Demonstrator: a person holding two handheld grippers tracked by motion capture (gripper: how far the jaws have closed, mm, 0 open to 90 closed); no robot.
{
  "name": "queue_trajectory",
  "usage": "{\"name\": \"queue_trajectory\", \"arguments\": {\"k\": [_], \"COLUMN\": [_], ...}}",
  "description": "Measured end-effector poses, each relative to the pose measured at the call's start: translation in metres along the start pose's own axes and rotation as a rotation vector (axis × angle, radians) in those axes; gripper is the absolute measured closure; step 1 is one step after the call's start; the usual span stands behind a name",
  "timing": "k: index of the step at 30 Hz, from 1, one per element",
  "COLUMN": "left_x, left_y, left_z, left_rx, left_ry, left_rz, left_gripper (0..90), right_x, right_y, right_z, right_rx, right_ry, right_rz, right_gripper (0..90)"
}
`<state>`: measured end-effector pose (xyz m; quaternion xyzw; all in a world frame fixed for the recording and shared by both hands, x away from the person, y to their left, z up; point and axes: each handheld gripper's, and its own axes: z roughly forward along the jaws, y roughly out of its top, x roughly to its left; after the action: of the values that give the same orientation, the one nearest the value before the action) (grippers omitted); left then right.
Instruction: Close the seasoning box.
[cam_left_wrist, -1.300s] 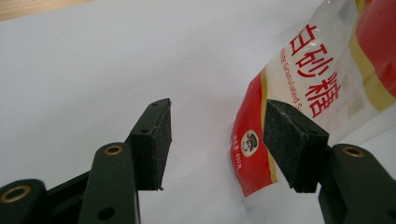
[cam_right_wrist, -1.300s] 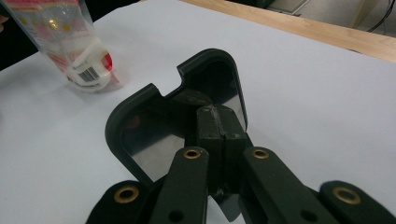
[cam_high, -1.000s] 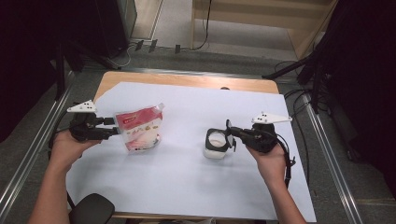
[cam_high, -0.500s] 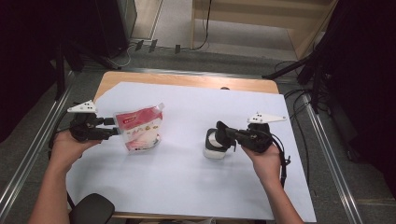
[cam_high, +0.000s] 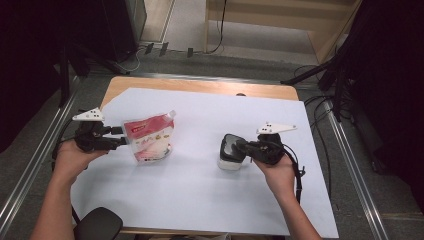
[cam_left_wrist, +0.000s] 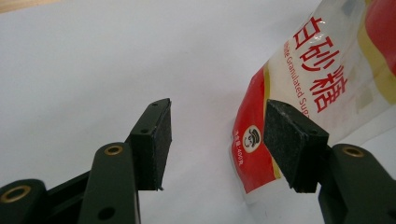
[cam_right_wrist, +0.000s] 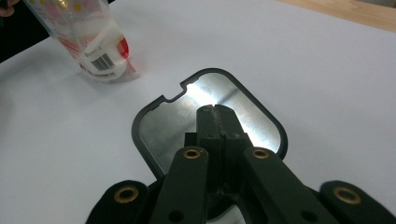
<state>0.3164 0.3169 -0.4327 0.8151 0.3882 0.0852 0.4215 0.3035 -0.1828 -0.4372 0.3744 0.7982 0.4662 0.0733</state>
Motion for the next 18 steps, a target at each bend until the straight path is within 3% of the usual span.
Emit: {"name": "queue_trajectory", "arguments": {"k": [12,18], "left_x": [-0.0004,-0.0009], "left_y": [-0.0011,-0.0011], "left_z": [0.0007,0.0008], "left_rx": [0.0,-0.005], "left_ry": [0.007,0.003], "left_rz": [-0.008,-0.005], "left_gripper": [43.7,43.5], "right_x": [0.0017,0.0018], "right_y": [-0.0039,-0.0036], "right_z": [0.0066,0.0042], "right_rx": [0.016,0.008], "right_ry": [0.006,0.003], "right_rz": [-0.014,-0.014], "right_gripper": [89.9,83.9]}}
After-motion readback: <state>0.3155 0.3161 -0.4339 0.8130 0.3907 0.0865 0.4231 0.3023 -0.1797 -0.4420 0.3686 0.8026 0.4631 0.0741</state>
